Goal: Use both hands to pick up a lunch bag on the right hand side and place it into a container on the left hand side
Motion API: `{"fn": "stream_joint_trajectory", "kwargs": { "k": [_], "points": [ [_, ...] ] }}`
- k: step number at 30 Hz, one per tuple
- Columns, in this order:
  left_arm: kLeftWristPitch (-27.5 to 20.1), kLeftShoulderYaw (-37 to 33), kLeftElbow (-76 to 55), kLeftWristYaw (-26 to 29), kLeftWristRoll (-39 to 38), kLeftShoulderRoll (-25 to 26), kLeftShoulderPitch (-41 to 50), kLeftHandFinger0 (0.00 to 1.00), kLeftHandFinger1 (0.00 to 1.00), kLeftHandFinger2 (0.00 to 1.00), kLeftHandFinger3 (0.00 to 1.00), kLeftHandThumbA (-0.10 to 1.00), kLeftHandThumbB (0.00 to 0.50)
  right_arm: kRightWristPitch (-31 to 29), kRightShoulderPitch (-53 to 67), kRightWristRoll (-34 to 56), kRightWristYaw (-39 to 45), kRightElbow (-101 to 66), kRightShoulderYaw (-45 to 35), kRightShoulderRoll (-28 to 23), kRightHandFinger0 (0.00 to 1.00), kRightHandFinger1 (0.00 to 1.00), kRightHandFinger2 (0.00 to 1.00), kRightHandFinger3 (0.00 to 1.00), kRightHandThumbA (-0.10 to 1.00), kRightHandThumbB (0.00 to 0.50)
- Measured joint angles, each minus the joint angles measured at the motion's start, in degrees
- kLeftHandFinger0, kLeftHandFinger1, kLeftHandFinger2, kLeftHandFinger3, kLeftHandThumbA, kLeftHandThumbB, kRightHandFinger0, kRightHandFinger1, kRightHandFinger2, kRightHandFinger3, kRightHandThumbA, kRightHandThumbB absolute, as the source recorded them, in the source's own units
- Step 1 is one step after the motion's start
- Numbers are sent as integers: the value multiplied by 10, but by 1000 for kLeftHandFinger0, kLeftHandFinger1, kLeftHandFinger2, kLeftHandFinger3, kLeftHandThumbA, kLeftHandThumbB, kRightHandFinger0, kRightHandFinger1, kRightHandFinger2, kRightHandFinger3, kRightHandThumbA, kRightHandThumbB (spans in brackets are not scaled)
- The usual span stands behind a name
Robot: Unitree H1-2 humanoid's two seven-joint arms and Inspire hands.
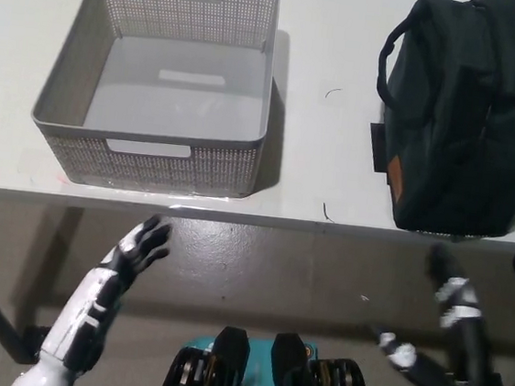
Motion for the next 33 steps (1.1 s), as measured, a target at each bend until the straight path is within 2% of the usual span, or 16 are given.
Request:
{"fn": "stream_joint_trajectory", "kwargs": {
  "k": [3,4,6,8,9,11,14,16,17,19,21,24,28,30,32,33],
  "points": [
    [19,-15,-69,-10,-5,1,-24,1000,1000,1000,1000,1000,182,0,0,6,-6,-59,-35,-10,1000,1000,1000,1000,1000,226],
    [22,-17,-78,-11,-5,0,-31,1000,1000,1000,1000,1000,166,0,0,8,-7,-64,-39,-11,1000,1000,1000,1000,1000,230],
    [39,-23,-103,-13,-6,-2,-68,1000,1000,1000,1000,1000,210,2,-3,17,-11,-98,-62,-17,1000,1000,1000,1000,1000,242],
    [56,-24,-113,-14,-7,-6,-99,1000,1000,1000,1000,1000,265,6,-8,22,-15,-123,-81,-21,1000,1000,1000,1000,1000,280],
    [64,-24,-116,-14,-7,-9,-118,1000,1000,1000,1000,1000,268,8,-13,26,-17,-131,-89,-23,1000,1000,1000,1000,1000,284],
    [82,-25,-110,-14,-5,-14,-168,1000,1000,1000,1000,1000,298,20,-27,36,-21,-148,-106,-31,1000,1000,1000,1000,1000,238],
    [87,-24,-85,-13,2,-17,-207,1000,1000,1000,1000,1000,293,29,-43,44,-23,-153,-120,-39,1000,1000,1000,1000,1000,197],
    [90,-25,-20,-13,16,-23,-264,1000,1000,1000,1000,1000,345,42,-71,54,-25,-150,-136,-52,1000,1000,1000,1000,1000,164],
    [91,-25,17,-13,25,-26,-289,1000,1000,1000,1000,1000,351,48,-86,60,-25,-143,-146,-62,1000,1000,1000,1000,1000,180],
    [97,-25,63,-13,34,-33,-323,1000,1000,1000,1000,1000,344,54,-107,69,-26,-130,-156,-76,1000,1000,1000,1000,1000,223],
    [105,-26,109,-11,44,-44,-363,1000,1000,1000,1000,1000,353,60,-131,80,-26,-107,-170,-92,1000,1000,1000,1000,1000,241],
    [118,-26,171,-10,54,-64,-421,1000,1000,1000,1000,1000,337,71,-163,98,-26,-73,-186,-110,1000,1000,1000,1000,1000,244],
    [132,-23,248,-4,62,-94,-490,1000,1000,1000,1000,1000,355,80,-201,118,-25,-32,-199,-129,1000,1000,1000,1000,1000,238],
    [148,-4,303,2,53,-120,-530,1000,1000,1000,1000,1000,342,86,-226,129,-22,-8,-200,-141,1000,1000,1000,1000,1000,226],
    [156,16,347,4,41,-141,-558,1000,1000,1000,1000,1000,327,91,-245,139,-17,8,-200,-149,1000,1000,1000,1000,1000,283],
    [158,24,363,6,36,-148,-568,1000,1000,1000,1000,1000,326,93,-253,144,-14,15,-199,-152,1000,1000,1000,1000,1000,293]
  ]
}}
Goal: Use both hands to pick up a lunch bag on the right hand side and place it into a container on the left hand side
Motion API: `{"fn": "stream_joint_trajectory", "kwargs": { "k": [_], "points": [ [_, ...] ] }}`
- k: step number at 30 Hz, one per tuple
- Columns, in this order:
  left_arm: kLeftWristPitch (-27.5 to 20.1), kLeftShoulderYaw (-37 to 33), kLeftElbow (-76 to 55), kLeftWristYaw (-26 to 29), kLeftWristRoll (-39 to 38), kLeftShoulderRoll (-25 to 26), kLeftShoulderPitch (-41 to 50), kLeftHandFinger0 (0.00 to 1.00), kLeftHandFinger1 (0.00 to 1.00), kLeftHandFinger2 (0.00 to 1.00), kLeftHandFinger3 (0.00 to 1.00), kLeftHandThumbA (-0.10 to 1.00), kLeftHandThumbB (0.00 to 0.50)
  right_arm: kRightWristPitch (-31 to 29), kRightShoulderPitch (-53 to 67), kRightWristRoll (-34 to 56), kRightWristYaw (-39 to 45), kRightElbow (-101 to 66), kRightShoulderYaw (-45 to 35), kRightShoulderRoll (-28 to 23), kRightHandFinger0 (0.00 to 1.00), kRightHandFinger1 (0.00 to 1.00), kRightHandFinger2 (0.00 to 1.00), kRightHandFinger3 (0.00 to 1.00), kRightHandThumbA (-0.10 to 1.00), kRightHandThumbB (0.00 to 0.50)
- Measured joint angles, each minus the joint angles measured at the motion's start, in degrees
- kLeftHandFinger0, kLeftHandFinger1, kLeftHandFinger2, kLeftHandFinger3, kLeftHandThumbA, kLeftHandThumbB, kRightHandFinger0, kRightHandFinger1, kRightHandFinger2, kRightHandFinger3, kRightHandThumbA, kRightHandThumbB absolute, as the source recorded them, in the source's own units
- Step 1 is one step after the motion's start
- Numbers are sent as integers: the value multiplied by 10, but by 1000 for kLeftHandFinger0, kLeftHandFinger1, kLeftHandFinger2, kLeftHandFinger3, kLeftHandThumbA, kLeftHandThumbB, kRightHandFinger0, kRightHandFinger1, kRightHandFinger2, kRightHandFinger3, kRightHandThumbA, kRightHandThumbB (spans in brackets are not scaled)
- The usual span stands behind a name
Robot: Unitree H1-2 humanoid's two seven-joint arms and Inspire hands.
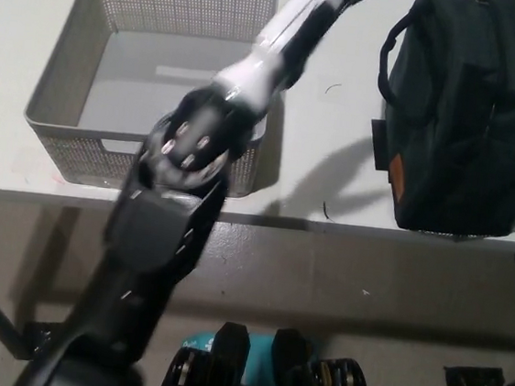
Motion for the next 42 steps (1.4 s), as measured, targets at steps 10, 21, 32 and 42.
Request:
{"fn": "stream_joint_trajectory", "kwargs": {
  "k": [10,21,32,42],
  "points": [
    [-1,53,191,33,-17,-39,-85,1000,1000,1000,1000,1000,337,53,-84,33,18,85,11,-27,1000,1000,1000,1000,1000,238],
    [-28,73,306,60,-15,-38,-118,1000,1000,1000,1000,1000,320,71,-138,54,45,181,26,-27,1000,1000,1000,1000,1000,227],
    [-53,61,396,85,-1,-28,-140,1000,1000,1000,1000,1000,350,70,-190,78,81,328,31,-19,1000,1000,1000,1000,1000,227],
    [-65,39,454,91,11,-32,-142,1000,1000,1000,1000,1000,283,67,-251,124,136,490,3,-13,1000,1000,1000,1000,1000,287]
  ]
}}
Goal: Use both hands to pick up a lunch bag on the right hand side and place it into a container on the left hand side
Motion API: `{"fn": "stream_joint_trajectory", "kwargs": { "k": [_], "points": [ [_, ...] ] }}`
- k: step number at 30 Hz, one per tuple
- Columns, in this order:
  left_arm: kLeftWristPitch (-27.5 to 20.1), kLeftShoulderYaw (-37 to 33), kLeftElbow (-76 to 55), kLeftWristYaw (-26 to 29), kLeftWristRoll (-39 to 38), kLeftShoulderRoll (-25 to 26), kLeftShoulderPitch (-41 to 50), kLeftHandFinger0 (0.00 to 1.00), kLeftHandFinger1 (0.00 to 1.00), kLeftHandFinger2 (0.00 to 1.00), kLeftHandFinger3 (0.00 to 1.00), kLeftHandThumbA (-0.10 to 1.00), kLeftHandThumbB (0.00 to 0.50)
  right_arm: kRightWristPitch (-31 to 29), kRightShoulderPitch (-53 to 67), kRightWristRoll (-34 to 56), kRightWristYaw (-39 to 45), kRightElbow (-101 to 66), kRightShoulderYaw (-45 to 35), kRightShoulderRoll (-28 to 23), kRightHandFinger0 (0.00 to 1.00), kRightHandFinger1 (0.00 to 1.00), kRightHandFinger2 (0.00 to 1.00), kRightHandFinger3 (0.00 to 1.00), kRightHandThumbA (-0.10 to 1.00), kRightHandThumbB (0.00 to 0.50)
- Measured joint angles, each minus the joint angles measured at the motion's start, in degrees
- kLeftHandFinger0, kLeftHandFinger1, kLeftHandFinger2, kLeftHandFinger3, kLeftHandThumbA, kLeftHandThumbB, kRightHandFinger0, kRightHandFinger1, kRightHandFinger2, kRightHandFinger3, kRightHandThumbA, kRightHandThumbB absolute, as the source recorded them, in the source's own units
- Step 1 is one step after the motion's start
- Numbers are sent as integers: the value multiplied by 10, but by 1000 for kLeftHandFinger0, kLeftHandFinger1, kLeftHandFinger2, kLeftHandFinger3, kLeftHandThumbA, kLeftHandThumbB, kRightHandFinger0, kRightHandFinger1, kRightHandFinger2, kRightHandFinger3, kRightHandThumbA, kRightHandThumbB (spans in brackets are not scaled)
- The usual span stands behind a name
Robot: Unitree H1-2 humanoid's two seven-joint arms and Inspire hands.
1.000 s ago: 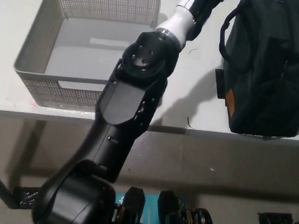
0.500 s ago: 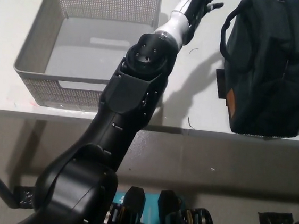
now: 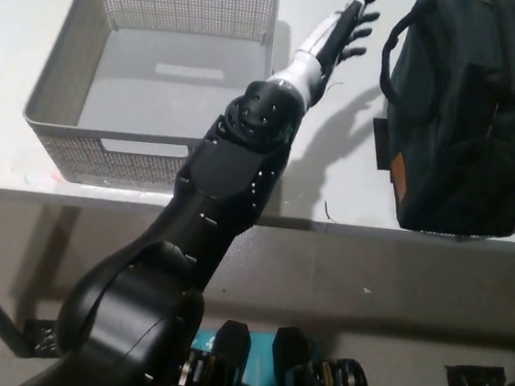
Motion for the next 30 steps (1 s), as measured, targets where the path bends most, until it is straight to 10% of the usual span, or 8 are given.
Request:
{"fn": "stream_joint_trajectory", "kwargs": {
  "k": [5,30],
  "points": [
    [-13,-11,35,-2,5,-11,1,1000,1000,1000,1000,1000,374,-4,-3,6,13,25,-1,6,1000,1000,1000,1000,1000,280],
    [-40,-112,100,3,57,-59,-1,1000,1000,1000,1000,1000,316,-21,75,9,-64,-149,-5,147,1000,1000,1000,1000,1000,133]
  ]
}}
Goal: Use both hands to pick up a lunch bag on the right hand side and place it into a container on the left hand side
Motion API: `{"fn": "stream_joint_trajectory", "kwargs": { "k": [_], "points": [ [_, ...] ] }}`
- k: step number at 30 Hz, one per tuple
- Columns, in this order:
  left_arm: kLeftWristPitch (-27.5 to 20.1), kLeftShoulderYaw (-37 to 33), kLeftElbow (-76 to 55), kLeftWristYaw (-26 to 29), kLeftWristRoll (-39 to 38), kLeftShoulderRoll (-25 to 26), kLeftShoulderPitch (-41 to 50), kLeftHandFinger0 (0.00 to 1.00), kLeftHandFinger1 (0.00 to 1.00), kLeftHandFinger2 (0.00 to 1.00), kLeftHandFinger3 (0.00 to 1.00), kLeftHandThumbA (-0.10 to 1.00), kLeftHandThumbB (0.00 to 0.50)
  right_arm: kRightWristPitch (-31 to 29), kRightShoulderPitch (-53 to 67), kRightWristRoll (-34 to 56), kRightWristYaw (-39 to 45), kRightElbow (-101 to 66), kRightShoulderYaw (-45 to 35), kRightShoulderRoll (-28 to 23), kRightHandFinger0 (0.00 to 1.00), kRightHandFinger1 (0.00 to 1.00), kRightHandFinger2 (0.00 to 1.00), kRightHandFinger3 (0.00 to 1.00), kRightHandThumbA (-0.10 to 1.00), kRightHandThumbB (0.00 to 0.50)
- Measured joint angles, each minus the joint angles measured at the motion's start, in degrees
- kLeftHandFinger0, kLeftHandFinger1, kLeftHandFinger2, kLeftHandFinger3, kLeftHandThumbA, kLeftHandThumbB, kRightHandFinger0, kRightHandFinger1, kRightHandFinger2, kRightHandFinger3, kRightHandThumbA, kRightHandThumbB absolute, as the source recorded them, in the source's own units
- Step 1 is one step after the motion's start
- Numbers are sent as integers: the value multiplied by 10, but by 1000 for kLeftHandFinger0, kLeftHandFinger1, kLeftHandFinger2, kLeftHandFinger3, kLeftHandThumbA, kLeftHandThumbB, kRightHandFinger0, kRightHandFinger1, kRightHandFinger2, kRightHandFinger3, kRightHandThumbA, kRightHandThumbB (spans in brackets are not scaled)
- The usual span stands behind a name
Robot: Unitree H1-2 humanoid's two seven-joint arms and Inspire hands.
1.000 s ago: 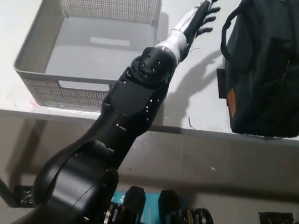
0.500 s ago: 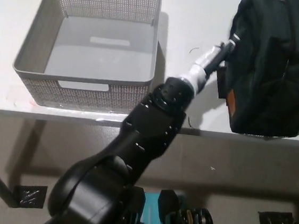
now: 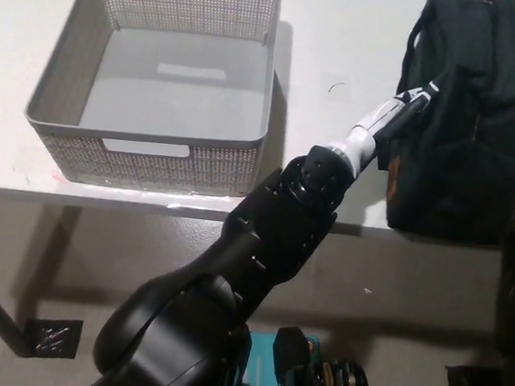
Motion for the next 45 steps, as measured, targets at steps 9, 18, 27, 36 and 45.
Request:
{"fn": "stream_joint_trajectory", "kwargs": {
  "k": [9,18,27,36,45],
  "points": [
    [15,5,8,0,-3,0,-16,1000,1000,1000,1000,1000,293,37,-4,2,-70,-35,-1,21,1000,1000,1000,1000,1000,107],
    [25,36,18,-30,-18,6,-49,1000,1000,1000,1000,1000,288,129,-29,-19,-144,-97,6,17,1000,1000,1000,1000,1000,96],
    [29,55,19,-47,-28,17,-90,1000,1000,1000,1000,1000,283,169,-76,-29,-184,-116,7,11,1000,1000,1000,1000,1000,73],
    [30,78,18,-48,-41,36,-136,1000,1000,1000,1000,1000,327,189,-150,-46,-209,-104,12,3,1000,1000,1000,1000,1000,55],
    [63,97,-23,-52,-54,65,-142,1000,1000,1000,1000,1000,282,197,-207,-46,-208,-60,23,5,1000,1000,1000,1000,1000,76]
  ]
}}
